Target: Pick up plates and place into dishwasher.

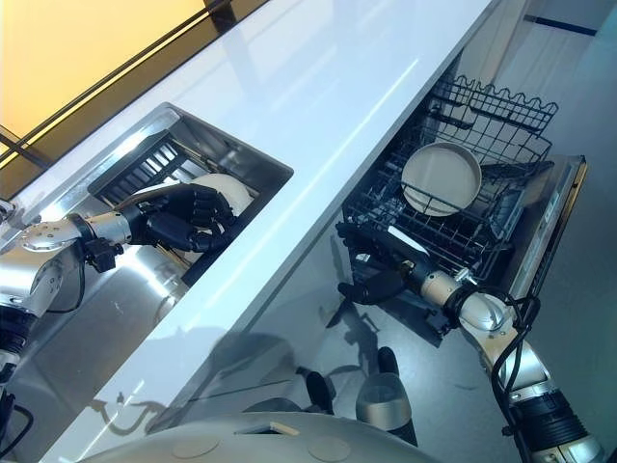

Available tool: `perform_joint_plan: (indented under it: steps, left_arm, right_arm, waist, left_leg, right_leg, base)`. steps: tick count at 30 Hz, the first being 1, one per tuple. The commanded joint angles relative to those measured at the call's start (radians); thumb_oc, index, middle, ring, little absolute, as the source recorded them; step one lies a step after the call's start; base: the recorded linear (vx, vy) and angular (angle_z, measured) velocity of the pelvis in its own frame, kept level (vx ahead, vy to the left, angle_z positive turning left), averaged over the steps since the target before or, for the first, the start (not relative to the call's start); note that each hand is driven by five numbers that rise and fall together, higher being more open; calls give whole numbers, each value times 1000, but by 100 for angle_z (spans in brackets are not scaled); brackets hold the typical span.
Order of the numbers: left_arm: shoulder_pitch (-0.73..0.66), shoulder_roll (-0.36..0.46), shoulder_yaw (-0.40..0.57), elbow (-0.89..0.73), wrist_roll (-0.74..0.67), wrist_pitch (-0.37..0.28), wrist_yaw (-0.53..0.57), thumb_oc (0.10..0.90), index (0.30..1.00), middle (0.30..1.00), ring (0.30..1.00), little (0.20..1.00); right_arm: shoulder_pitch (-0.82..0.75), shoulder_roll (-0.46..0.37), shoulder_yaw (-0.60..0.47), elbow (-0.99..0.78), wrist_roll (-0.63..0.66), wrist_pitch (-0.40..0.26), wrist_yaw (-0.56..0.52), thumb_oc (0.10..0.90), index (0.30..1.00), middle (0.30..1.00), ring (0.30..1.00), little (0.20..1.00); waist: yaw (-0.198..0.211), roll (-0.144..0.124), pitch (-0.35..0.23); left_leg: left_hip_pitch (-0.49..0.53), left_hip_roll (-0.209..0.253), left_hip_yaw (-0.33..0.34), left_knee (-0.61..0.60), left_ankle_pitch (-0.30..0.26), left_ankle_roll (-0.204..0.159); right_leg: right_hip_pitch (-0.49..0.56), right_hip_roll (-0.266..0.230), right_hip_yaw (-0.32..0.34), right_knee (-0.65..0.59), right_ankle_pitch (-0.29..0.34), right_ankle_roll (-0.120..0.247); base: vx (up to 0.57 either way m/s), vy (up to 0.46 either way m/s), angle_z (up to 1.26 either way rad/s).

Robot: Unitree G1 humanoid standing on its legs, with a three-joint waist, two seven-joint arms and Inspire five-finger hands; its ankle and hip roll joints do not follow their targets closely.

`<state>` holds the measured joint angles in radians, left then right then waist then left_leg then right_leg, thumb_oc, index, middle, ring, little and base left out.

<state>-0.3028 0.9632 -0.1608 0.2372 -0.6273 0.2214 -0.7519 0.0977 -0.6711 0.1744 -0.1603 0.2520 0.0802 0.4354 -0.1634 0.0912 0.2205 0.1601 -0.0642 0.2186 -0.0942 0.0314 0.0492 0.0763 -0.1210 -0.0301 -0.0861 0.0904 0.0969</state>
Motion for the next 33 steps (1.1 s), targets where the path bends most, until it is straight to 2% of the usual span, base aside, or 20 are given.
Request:
perform_joint_plan:
  steps: [1, 6, 7, 8, 10, 11, 12, 13, 14, 15, 16, 18, 19, 21, 22, 23, 24, 26, 28, 33]
  left_arm:
    - [-73, -53, -28, -186, -159, -93, -105, 339, 505, 505, 505, 439]
    - [-44, -48, -2, -209, -142, -94, -29, 443, 594, 594, 594, 543]
    - [-38, -49, 8, -206, -133, -94, -4, 438, 589, 589, 589, 538]
    - [-33, -51, 18, -203, -130, -100, 35, 696, 811, 811, 811, 796]
    - [-20, -58, 48, -179, -96, -116, 129, 800, 900, 900, 900, 900]
    - [-16, -57, 61, -164, -67, -123, 185, 800, 900, 900, 900, 900]
    - [-12, -54, 78, -147, -41, -150, 244, 440, 592, 592, 592, 540]
    - [-12, -52, 103, -133, -12, -166, 354, 440, 592, 592, 592, 540]
    - [-20, -47, 127, -102, 66, -213, 437, 100, 300, 300, 300, 200]
    - [-28, -33, 150, -84, 89, -234, 522, 100, 300, 300, 300, 200]
    - [-33, -24, 176, -61, 180, -255, 575, 100, 300, 300, 300, 200]
    - [-52, 10, 203, -30, 227, -268, 623, 100, 300, 300, 300, 200]
    - [-66, 18, 219, -19, 300, -272, 650, 100, 300, 300, 300, 200]
    - [-110, 69, 213, 10, 369, -276, 684, 100, 300, 300, 300, 200]
    - [-142, 99, 202, 24, 402, -274, 708, 163, 354, 354, 354, 263]
    - [-157, 111, 192, 32, 404, -272, 708, 292, 465, 465, 465, 392]
    - [-188, 137, 180, 46, 431, -255, 713, 608, 735, 735, 735, 708]
    - [-252, 179, 136, 83, 480, -235, 732, 800, 900, 900, 900, 900]
    - [-321, 215, 78, 119, 529, -237, 749, 800, 900, 900, 900, 900]
    - [-430, 239, -38, 147, 556, -186, 713, 800, 900, 900, 900, 900]
  right_arm:
    - [-86, 16, 32, -145, 64, -113, -14, 800, 900, 900, 900, 900]
    - [-83, 25, 36, -144, 64, -111, -15, 800, 900, 900, 900, 900]
    - [-82, 27, 38, -143, 64, -108, -14, 800, 900, 900, 900, 900]
    - [-81, 29, 39, -143, 63, -106, -13, 800, 900, 900, 900, 900]
    - [-79, 35, 39, -133, 61, -105, -10, 800, 900, 900, 900, 900]
    - [-76, 36, 39, -129, 59, -106, -9, 800, 900, 900, 900, 900]
    - [-72, 38, 36, -128, 59, -104, -8, 800, 900, 900, 900, 900]
    - [-71, 41, 35, -126, 61, -102, -10, 800, 900, 900, 900, 900]
    - [-75, 41, 34, -115, 64, -105, -16, 800, 900, 900, 900, 900]
    - [-76, 45, 36, -105, 64, -112, -23, 800, 900, 900, 900, 900]
    - [-77, 47, 37, -102, 65, -112, -31, 800, 900, 900, 900, 900]
    - [-86, 47, 44, -100, 68, -107, -50, 800, 900, 900, 900, 900]
    - [-92, 48, 47, -96, 70, -106, -57, 800, 900, 900, 900, 900]
    - [-99, 55, 67, -94, 62, -104, -87, 800, 900, 900, 900, 900]
    - [-101, 53, 73, -97, 62, -103, -97, 800, 900, 900, 900, 900]
    - [-101, 52, 75, -100, 64, -101, -102, 800, 900, 900, 900, 900]
    - [-100, 49, 81, -101, 66, -102, -106, 800, 900, 900, 900, 900]
    - [-95, 45, 88, -108, 68, -103, -112, 800, 900, 900, 900, 900]
    - [-93, 42, 96, -111, 71, -105, -117, 800, 900, 900, 900, 900]
    - [-95, 35, 115, -119, 76, -98, -135, 800, 900, 900, 900, 900]
  waist:
    - [-25, 16, -81]
    - [-17, 16, -91]
    - [-16, 16, -94]
    - [-14, 15, -96]
    - [-10, 14, -100]
    - [-9, 14, -101]
    - [-7, 12, -102]
    - [-4, 11, -104]
    - [0, 9, -103]
    - [4, 7, -102]
    - [8, 6, -101]
    - [16, 3, -100]
    - [20, 2, -99]
    - [24, 3, -96]
    - [23, 4, -96]
    - [24, 4, -96]
    - [22, 5, -95]
    - [14, 8, -91]
    - [8, 9, -86]
    - [-3, 14, -66]
  left_leg:
    - [-21, -29, -5, 16, -72, -26]
    - [-16, -28, -11, 13, -74, -26]
    - [-16, -28, -12, 14, -73, -26]
    - [-16, -28, -13, 14, -72, -26]
    - [-17, -29, -19, 12, -71, -25]
    - [-18, -30, -21, 11, -70, -25]
    - [-19, -31, -25, 11, -69, -24]
    - [-22, -31, -28, 12, -67, -24]
    - [-24, -33, -32, 12, -68, -22]
    - [-28, -33, -35, 14, -66, -22]
    - [-31, -34, -38, 17, -66, -21]
    - [-36, -34, -43, 21, -64, -20]
    - [-38, -34, -42, 23, -64, -20]
    - [-41, -33, -43, 24, -65, -19]
    - [-44, -33, -44, 25, -66, -18]
    - [-45, -33, -44, 26, -67, -18]
    - [-46, -33, -42, 26, -68, -18]
    - [-45, -33, -39, 29, -71, -16]
    - [-47, -32, -35, 32, -75, -16]
    - [-52, -32, -31, 42, -81, -14]
  right_leg:
    - [-34, 93, -15, 107, -110, 18]
    - [-24, 92, -22, 100, -111, 17]
    - [-23, 93, -22, 99, -111, 17]
    - [-22, 93, -22, 99, -111, 17]
    - [-22, 93, -22, 98, -111, 17]
    - [-22, 93, -22, 97, -111, 16]
    - [-23, 94, -22, 97, -111, 16]
    - [-24, 93, -24, 96, -111, 16]
    - [-25, 93, -26, 96, -112, 16]
    - [-26, 92, -27, 96, -112, 15]
    - [-27, 92, -30, 98, -113, 14]
    - [-29, 92, -36, 102, -115, 13]
    - [-30, 91, -41, 104, -117, 12]
    - [-32, 89, -47, 109, -120, 13]
    - [-35, 88, -48, 111, -121, 14]
    - [-36, 88, -49, 112, -121, 14]
    - [-38, 88, -50, 115, -123, 15]
    - [-44, 88, -49, 124, -125, 18]
    - [-49, 88, -47, 132, -128, 22]
    - [-65, 89, -41, 156, -135, 26]
  base:
    - [-3, -31, -1]
    - [0, 0, 0]
    - [0, 0, 0]
    - [0, 0, 0]
    - [16, -3, -1]
    - [31, -3, -3]
    - [0, 0, 0]
    - [0, 0, 0]
    - [0, 0, 0]
    - [0, 0, 0]
    - [11, -22, -3]
    - [13, -31, -4]
    - [12, -35, -1]
    - [13, -29, 5]
    - [14, -22, 6]
    - [20, -17, 3]
    - [32, -15, 2]
    - [40, -16, 4]
    - [43, -18, 4]
    - [54, -17, 2]
